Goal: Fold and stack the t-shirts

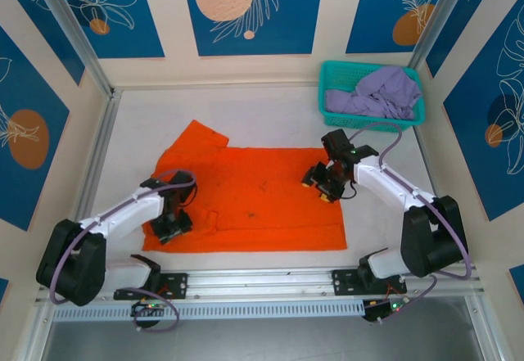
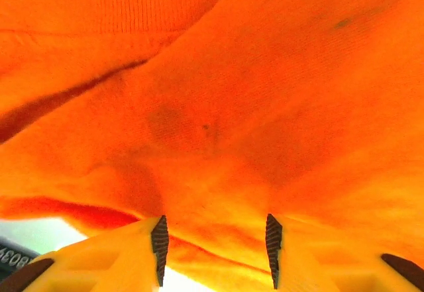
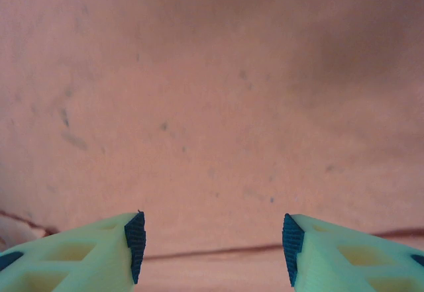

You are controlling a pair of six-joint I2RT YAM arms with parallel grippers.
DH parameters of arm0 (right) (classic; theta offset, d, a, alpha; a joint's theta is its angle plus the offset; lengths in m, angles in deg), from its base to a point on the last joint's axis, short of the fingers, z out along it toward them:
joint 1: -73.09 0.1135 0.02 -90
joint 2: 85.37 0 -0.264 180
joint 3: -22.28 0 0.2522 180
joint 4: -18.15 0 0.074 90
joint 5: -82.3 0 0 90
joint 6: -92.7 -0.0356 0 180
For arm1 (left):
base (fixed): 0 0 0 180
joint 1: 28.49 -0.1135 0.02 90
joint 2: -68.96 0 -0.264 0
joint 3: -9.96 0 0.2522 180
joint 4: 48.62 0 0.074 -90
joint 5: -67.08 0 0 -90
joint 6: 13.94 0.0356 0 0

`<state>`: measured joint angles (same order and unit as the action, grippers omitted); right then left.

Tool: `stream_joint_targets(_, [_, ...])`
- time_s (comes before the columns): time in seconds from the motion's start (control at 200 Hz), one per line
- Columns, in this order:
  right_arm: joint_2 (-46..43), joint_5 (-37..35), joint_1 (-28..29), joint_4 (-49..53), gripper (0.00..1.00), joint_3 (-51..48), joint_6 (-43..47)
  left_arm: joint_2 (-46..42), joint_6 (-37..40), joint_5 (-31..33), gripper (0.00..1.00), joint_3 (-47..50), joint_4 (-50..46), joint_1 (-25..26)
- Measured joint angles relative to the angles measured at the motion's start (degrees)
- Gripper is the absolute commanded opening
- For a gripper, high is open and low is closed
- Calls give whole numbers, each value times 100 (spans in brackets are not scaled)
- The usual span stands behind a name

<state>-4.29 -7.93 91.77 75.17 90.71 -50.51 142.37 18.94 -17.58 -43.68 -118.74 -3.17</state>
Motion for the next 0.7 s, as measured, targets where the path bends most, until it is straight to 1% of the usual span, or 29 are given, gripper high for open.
stream_joint_targets(0.055, [120,-170,-164,7,66,175,81,358,219,90,55,-664,-214,-72])
stream_joint_targets(0.135, [249,-494,-363,-79,69,413,243,1003,638,136,64,-1893,-304,-234])
stream_joint_targets(0.285, [417,-1165,-590,-844,71,483,750,2291,1495,17,75,-4199,-260,-850])
stream_joint_targets(0.37, [693,-1377,-678,-1471,71,485,1158,3134,1858,-48,75,-5477,-240,-1222])
stream_joint_targets(0.47, [1165,-1381,-831,-1982,71,577,1587,4247,2267,-111,75,-6935,-297,-1585])
stream_joint_targets(0.59, [1711,-1058,-1196,-2190,68,944,1808,5646,2625,-129,72,-8625,-420,-1838])
stream_joint_targets(0.7, [1882,-732,-1456,-2529,67,1045,1996,6822,2931,-111,70,-10019,-573,-1923])
